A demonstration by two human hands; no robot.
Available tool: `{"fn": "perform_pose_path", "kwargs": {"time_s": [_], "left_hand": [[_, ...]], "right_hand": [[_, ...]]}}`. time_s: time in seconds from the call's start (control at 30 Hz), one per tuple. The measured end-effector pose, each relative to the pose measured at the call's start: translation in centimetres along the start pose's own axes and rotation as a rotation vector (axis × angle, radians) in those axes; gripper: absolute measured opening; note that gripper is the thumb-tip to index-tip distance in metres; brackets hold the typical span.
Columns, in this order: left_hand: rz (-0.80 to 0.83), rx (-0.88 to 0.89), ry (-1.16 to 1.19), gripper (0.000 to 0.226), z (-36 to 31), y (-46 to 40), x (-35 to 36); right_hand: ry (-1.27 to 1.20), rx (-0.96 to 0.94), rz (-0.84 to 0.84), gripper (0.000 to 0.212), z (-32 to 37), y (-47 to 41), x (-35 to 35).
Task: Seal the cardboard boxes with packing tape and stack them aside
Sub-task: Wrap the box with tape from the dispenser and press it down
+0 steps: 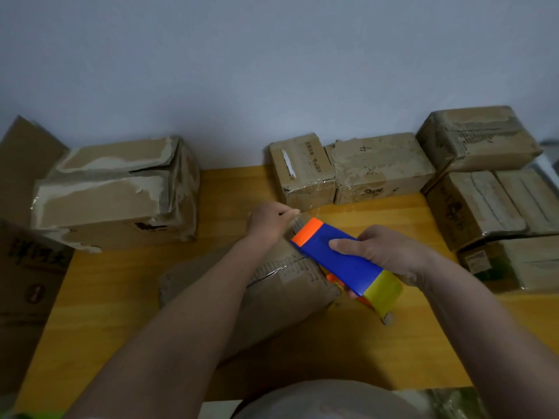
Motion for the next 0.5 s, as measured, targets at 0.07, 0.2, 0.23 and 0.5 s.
{"fn": "perform_pose_path", "kwargs": {"time_s": [0.07,0.2,0.23,0.5], "left_hand": [[0.110,-0.034,-0.103,0.044,-0.2,-0.3,0.3],[0.000,0.011,-0.412,0.034,-0.7,-0.7,-0.3],[-0.104,0.096,-0.398,0.028,-0.9,-0.4,-0.6],[0.083,0.159,-0.245,0.030,-0.6,-0.6,1.1]], "right_hand": [[0.011,-0.001,0.002,0.048,-0.1,-0.1,0.0],[-0.084,-0.010,0.063,0.041,-0.2,-0.1,-0.1],[-0.102,-0.009,0.077,0.041,-0.2,0.0,-0.1],[-0.136,-0.019,0.075,0.041,-0.6,0.1,-0.2]]}}
Point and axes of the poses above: each hand's wrist, its own y-axis away from the middle knuckle, its own x-axis out of the palm, z = x × y, the point moved 3 cm from there along -y, towards the middle knuckle, and after that the axes turned 6 degrees about z, right-handed, at the moved point
